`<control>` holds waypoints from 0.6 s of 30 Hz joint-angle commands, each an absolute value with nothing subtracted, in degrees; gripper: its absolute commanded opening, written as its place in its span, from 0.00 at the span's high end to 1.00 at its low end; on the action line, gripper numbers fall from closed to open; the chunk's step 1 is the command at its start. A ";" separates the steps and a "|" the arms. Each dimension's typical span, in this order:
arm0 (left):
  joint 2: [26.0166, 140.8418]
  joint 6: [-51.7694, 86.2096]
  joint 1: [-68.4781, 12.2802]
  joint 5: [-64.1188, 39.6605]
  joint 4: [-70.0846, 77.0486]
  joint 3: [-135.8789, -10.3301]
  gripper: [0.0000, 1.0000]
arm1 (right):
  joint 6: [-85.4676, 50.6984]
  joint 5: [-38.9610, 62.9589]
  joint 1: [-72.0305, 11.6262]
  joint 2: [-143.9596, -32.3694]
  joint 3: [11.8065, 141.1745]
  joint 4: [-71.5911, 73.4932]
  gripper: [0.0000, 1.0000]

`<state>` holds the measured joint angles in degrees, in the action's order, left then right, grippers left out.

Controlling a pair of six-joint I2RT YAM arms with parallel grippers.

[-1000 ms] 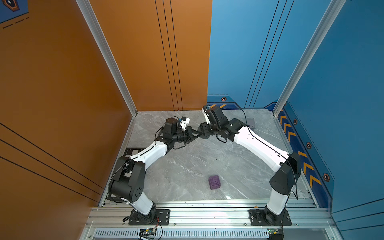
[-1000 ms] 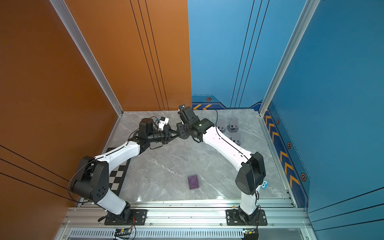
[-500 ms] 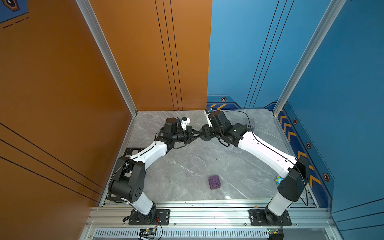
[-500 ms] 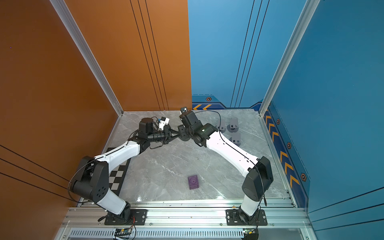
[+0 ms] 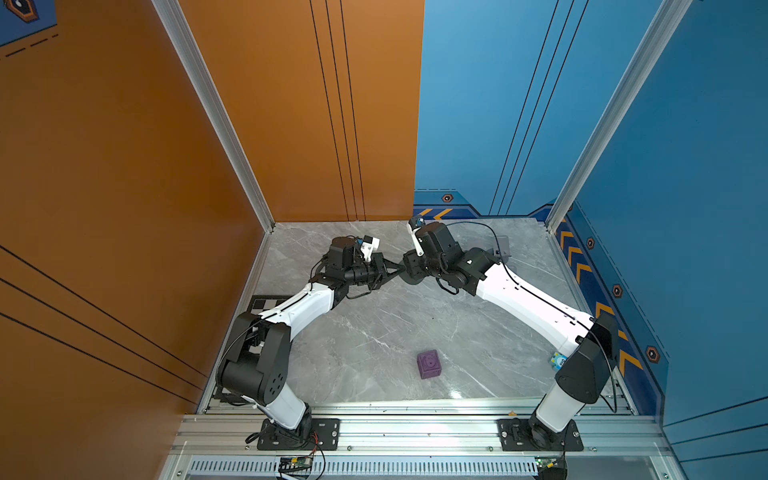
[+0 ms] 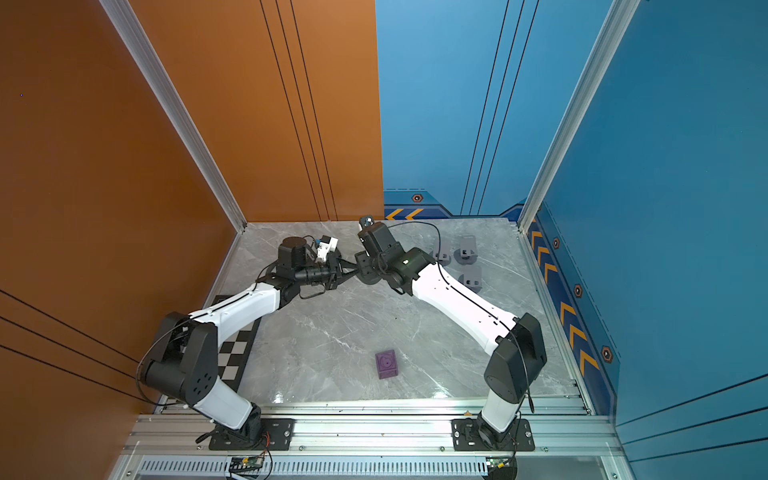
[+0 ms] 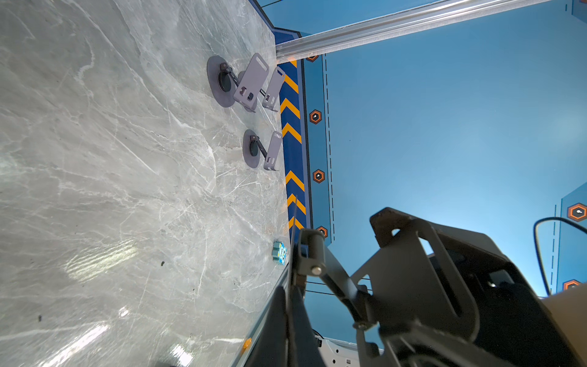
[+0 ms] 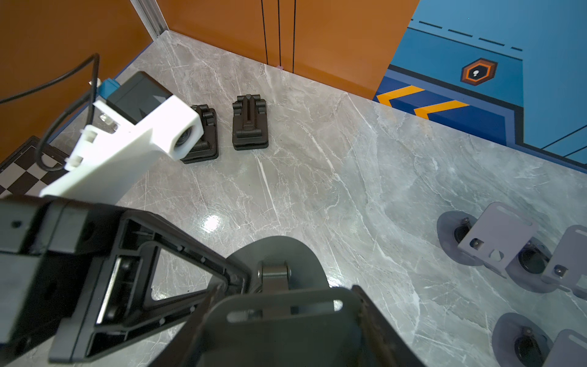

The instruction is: Open the phone stand

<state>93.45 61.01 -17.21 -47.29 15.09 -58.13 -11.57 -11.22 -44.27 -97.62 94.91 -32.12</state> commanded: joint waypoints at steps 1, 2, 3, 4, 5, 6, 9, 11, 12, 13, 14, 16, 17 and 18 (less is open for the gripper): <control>100.61 63.62 -9.75 -15.86 1.56 -53.69 1.00 | -9.34 -10.62 -46.61 -85.10 99.09 -35.43 0.66; 100.66 63.58 -9.76 -15.90 1.53 -53.53 1.00 | -9.32 -10.68 -46.65 -85.00 99.08 -35.33 0.66; 100.72 63.59 -9.76 -15.90 1.58 -53.42 1.00 | -9.45 -10.80 -46.66 -84.84 99.07 -35.18 0.66; 100.73 63.55 -9.84 -15.86 1.61 -53.42 1.00 | -9.48 -10.89 -46.66 -84.70 99.10 -35.07 0.66; 100.83 63.55 -9.84 -15.84 1.53 -53.27 1.00 | -9.49 -10.98 -46.71 -84.53 99.01 -34.92 0.66; 100.91 63.54 -9.84 -15.89 1.63 -53.23 1.00 | -9.42 -11.05 -46.74 -84.30 98.97 -34.78 0.66; 101.06 63.39 -9.89 -16.02 1.58 -53.15 1.00 | -9.30 -11.72 -46.91 -83.46 98.12 -33.96 0.66; 101.05 63.33 -9.92 -16.03 1.58 -52.94 1.00 | -9.27 -11.92 -46.90 -82.96 97.57 -33.40 0.66; 101.16 63.22 -9.93 -16.08 1.54 -52.86 1.00 | -9.15 -11.96 -46.97 -82.74 97.48 -33.23 0.66; 101.16 63.28 -9.87 -16.06 1.55 -52.76 1.00 | -9.05 -12.04 -46.98 -82.59 97.51 -33.07 0.66; 101.18 63.27 -9.87 -16.04 1.58 -52.73 1.00 | -8.91 -12.17 -47.23 -82.45 97.46 -32.90 0.66; 101.25 63.19 -9.86 -16.02 1.58 -52.39 1.00 | -8.80 -12.48 -47.40 -82.10 97.56 -32.71 0.66; 101.37 63.14 -9.92 -16.00 1.58 -52.32 1.00 | -8.80 -12.48 -47.46 -82.07 97.71 -32.66 0.66; 101.34 63.11 -9.99 -15.90 1.58 -52.19 1.00 | -8.59 -12.64 -47.59 -81.85 97.88 -32.61 0.66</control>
<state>93.49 61.19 -17.21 -47.29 17.02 -56.97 -10.87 -12.29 -44.80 -97.58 94.74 -31.97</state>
